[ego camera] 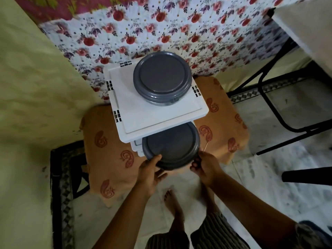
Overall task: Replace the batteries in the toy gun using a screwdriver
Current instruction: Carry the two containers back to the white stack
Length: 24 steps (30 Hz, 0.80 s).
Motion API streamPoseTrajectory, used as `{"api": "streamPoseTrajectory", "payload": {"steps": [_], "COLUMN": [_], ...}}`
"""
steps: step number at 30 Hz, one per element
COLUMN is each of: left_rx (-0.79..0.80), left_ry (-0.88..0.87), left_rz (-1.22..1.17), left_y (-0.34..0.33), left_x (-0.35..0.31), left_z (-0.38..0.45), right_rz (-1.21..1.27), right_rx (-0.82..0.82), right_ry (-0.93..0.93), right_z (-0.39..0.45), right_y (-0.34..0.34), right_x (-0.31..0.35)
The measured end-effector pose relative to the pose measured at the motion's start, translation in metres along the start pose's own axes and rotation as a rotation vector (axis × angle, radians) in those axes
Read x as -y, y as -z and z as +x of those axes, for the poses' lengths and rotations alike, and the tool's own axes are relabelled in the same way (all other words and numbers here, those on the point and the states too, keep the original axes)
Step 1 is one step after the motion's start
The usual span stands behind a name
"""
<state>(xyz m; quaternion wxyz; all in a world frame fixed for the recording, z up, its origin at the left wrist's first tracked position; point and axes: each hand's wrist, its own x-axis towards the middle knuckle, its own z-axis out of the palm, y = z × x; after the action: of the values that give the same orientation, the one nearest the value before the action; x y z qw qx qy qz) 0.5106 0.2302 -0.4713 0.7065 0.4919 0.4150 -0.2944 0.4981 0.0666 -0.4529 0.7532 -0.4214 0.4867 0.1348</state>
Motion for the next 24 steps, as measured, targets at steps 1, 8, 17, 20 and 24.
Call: {"api": "streamPoseTrajectory", "payload": {"steps": [1,8,17,20,24], "left_rx": [0.008,0.033,0.126,0.131,0.120], "left_ry": [0.010,0.057,0.022,0.029,0.043], "left_rz": [-0.009,-0.146,-0.214,-0.253,-0.345], "left_y": [0.001,-0.008,-0.019,-0.020,-0.018], "left_x": [-0.002,-0.014,-0.028,-0.028,-0.027], "left_z": [0.003,0.014,0.016,0.013,0.008], "right_rz": [-0.003,-0.090,0.047,0.053,-0.017], "right_rx": [-0.026,-0.055,-0.009,0.001,-0.046], "right_ry": [-0.008,-0.002,0.047,0.026,0.099], "right_z": [0.005,0.029,0.040,0.038,0.032], "right_y": [-0.004,-0.006,-0.007,-0.007,-0.006], "right_x": [0.002,0.021,0.060,0.062,0.058]}}
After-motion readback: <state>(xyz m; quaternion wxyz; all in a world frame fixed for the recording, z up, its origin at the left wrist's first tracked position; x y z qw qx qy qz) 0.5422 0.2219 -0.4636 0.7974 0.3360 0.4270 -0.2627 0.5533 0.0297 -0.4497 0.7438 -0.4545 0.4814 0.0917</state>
